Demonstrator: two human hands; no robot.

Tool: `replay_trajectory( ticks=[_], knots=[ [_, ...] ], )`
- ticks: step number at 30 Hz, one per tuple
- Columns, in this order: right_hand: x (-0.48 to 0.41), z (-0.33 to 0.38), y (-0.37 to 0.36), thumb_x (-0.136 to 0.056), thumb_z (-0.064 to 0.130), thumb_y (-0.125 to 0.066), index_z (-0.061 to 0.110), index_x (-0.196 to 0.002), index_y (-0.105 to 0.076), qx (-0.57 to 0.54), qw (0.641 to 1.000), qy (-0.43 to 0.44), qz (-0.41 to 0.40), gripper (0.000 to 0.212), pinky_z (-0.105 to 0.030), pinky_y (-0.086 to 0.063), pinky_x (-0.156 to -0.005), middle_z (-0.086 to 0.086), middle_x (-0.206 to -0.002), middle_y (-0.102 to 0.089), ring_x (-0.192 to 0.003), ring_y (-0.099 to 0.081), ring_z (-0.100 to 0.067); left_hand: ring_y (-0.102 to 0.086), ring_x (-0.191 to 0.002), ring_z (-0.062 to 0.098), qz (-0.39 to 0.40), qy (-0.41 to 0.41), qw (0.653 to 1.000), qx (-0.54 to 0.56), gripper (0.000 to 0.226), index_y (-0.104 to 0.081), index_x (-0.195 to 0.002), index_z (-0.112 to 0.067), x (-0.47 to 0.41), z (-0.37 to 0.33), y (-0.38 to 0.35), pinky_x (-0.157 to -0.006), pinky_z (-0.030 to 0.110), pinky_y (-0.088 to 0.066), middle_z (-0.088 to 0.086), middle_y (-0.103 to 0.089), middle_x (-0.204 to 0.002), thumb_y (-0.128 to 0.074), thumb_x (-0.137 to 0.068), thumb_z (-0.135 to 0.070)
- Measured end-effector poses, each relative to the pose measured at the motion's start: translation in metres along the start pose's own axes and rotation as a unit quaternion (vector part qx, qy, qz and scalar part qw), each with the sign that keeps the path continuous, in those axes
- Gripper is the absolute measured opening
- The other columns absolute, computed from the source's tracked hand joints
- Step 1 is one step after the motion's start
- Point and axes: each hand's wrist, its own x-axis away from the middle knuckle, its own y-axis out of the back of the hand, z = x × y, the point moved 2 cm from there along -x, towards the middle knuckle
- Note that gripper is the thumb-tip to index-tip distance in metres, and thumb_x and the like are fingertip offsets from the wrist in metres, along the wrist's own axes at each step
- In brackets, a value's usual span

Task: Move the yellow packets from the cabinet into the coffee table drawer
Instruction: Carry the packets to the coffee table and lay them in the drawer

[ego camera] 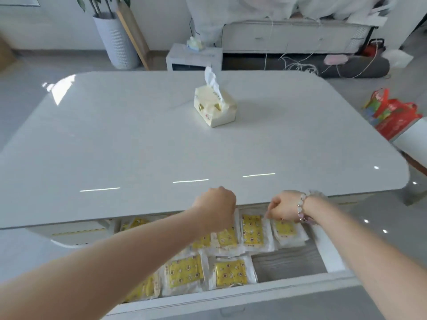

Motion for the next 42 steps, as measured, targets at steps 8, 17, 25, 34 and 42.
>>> replay_trajectory(
  ticks=[8, 17, 25, 34, 42],
  knots=[
    [0.143, 0.076, 0.143, -0.092, 0.020, -0.046, 0.015, -0.112, -0.060, 0.151, 0.959, 0.029, -0.239, 0.026, -0.026, -0.044, -0.076, -0.001, -0.113, -0.061, -0.102, -0.060, -0.020, -0.051, -0.110, 0.021, -0.101, 0.047, 0.993, -0.030, 0.024, -0.059, -0.115, -0.017, 0.079, -0.002, 0.205, -0.074, 0.027, -0.038, 0.002, -0.055, -0.115, -0.049, -0.094, -0.023],
    [0.293, 0.199, 0.296, -0.095, 0.022, -0.041, 0.018, -0.122, -0.048, 0.149, 0.892, 0.153, -0.399, 0.029, -0.029, -0.038, -0.089, 0.000, -0.126, -0.052, -0.118, -0.047, -0.019, -0.051, -0.108, 0.021, -0.211, 0.128, 0.965, -0.089, 0.027, -0.052, -0.119, -0.017, 0.184, 0.008, 0.432, -0.072, 0.026, -0.032, 0.001, -0.053, -0.116, -0.045, -0.094, -0.017],
    [0.366, 0.290, 0.359, -0.090, 0.013, -0.042, 0.012, -0.117, -0.050, 0.173, 0.830, 0.237, -0.474, 0.027, -0.029, -0.037, -0.085, -0.005, -0.120, -0.052, -0.111, -0.048, -0.023, -0.055, -0.100, 0.023, -0.300, 0.276, 0.909, -0.088, 0.023, -0.055, -0.111, -0.014, 0.272, 0.059, 0.535, -0.067, 0.028, -0.033, 0.002, -0.054, -0.105, -0.050, -0.089, -0.016],
    [0.400, 0.423, 0.320, -0.088, 0.020, -0.046, 0.009, -0.118, -0.049, 0.221, 0.772, 0.364, -0.472, 0.032, -0.032, -0.037, -0.086, -0.008, -0.122, -0.053, -0.114, -0.047, -0.025, -0.052, -0.106, 0.027, -0.302, 0.448, 0.837, -0.089, 0.030, -0.046, -0.118, -0.011, 0.404, 0.133, 0.523, -0.069, 0.030, -0.035, 0.007, -0.046, -0.115, -0.049, -0.093, -0.027],
    [0.449, 0.556, 0.227, -0.087, 0.021, -0.047, 0.011, -0.118, -0.050, 0.208, 0.734, 0.501, -0.409, 0.033, -0.030, -0.038, -0.087, -0.008, -0.122, -0.054, -0.113, -0.048, -0.025, -0.054, -0.110, 0.026, -0.294, 0.575, 0.761, -0.064, 0.033, -0.050, -0.119, -0.014, 0.553, 0.202, 0.488, -0.074, 0.030, -0.038, 0.005, -0.055, -0.117, -0.052, -0.091, -0.032]
  ],
)
